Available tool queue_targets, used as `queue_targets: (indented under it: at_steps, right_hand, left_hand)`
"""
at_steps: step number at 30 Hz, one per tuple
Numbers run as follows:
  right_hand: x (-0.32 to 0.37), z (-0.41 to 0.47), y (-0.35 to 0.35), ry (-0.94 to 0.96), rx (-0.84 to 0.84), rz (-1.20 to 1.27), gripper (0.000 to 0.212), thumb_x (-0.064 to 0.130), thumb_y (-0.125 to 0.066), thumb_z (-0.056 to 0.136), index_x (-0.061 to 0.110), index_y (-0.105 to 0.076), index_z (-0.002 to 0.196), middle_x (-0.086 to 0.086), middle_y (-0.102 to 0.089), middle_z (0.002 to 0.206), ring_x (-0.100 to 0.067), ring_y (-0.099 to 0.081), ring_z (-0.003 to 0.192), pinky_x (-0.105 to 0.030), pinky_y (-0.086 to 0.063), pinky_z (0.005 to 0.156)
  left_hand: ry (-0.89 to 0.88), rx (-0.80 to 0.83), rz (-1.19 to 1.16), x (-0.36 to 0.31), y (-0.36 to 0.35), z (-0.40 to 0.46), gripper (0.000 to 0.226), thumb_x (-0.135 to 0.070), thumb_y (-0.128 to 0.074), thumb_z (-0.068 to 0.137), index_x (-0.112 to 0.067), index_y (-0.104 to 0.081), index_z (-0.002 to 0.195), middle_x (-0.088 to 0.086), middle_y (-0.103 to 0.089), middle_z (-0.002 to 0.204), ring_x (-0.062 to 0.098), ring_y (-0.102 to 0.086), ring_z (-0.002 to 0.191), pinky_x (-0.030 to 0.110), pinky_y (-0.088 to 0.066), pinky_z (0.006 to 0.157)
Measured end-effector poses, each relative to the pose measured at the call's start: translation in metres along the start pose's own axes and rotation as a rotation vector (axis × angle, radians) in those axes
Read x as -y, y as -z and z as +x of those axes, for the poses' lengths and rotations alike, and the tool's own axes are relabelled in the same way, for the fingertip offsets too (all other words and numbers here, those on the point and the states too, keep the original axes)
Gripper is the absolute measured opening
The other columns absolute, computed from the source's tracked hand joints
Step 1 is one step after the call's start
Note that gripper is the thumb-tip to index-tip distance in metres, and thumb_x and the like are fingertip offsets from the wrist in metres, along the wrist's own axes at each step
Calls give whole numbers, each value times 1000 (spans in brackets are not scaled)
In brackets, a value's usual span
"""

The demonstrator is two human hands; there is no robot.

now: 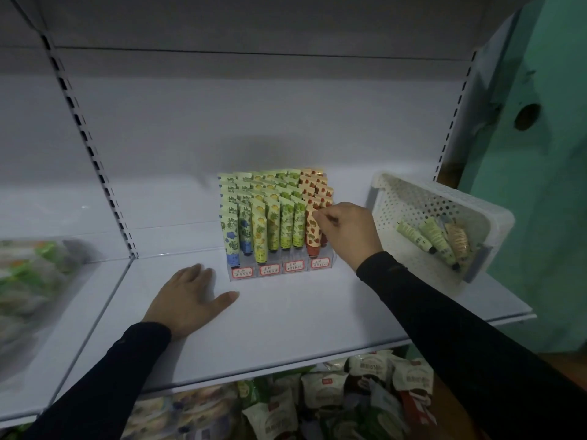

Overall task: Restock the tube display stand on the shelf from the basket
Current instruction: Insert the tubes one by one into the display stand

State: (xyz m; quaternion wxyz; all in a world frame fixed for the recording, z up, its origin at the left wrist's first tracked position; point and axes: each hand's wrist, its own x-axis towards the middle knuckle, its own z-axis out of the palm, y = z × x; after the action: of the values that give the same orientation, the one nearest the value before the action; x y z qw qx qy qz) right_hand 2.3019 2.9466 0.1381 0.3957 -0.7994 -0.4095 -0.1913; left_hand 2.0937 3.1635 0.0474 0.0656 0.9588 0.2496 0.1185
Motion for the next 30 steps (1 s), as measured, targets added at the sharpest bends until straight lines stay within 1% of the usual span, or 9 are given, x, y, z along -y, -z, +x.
queue_targets:
  at_steps: [3,8,11,13,15,19,23,27,30]
  right_hand:
    - [-1,2,2,-20,14,10,28,26,-60,94,4,-75,84,-9,-69,78,-19,-60,73,-25,-44,68]
    - [3,4,5,-67,46,28,28,26,-58,95,6,-76,89,-5,-72,83,-16,-62,74,-20,-43,68]
    - [5,8,4,-83,64,39,30,27,-58,95,5,-76,85,-8,-73,81,-20,-65,75,-26,-49,73]
    - [5,10,3,-87,69,17,32,27,-58,95,3,-74,81,-10,-72,77,-22,-64,73,-26,-47,69]
    - [6,10,2,-97,79,2,34,28,-57,95,3,-73,78,-10,-70,73,-23,-63,70,-24,-44,64]
    - [5,8,2,-111,84,12,35,29,-57,96,3,-72,78,-10,-69,71,-22,-60,68,-28,-45,65]
    - [6,8,3,-126,99,20,35,31,-56,96,3,-73,83,-11,-72,80,-24,-64,77,-32,-50,74]
    - [4,7,4,-144,83,45,38,33,-57,95,1,-72,83,-14,-72,84,-26,-65,81,-34,-50,76]
    - [2,4,5,-176,68,99,38,36,-58,94,4,-73,81,-12,-73,83,-25,-66,81,-34,-51,78]
  left_hand:
    - [-13,-13,6,4,-2,1,73,-89,-27,75,-23,-51,94,-3,-52,107,22,-48,112,36,-39,98]
    - [-9,-9,5,3,-3,2,71,-85,-32,78,-21,-53,99,-2,-52,110,20,-46,112,35,-37,98]
    - [-14,-13,5,3,-1,1,72,-88,-27,77,-22,-51,94,-4,-50,101,19,-48,106,34,-39,93]
    - [-16,-7,6,1,1,0,74,-87,-28,77,-20,-53,98,-2,-52,105,20,-48,108,34,-38,94]
    - [-4,3,2,-2,2,-1,72,-81,-35,80,-17,-55,106,3,-53,118,22,-45,117,34,-35,99]
    - [2,6,-10,-6,5,-3,71,-78,-37,81,-16,-55,110,6,-52,125,22,-43,121,33,-32,102]
    - [2,4,-16,-4,5,-3,68,-80,-36,81,-19,-54,102,1,-53,115,22,-46,116,34,-35,99]
    - [-2,-4,-22,-3,6,-3,63,-82,-35,80,-21,-51,91,-4,-51,100,20,-48,107,33,-37,93]
    - [6,2,-16,-5,7,-3,65,-79,-38,81,-19,-54,98,-1,-54,108,21,-48,111,33,-36,95]
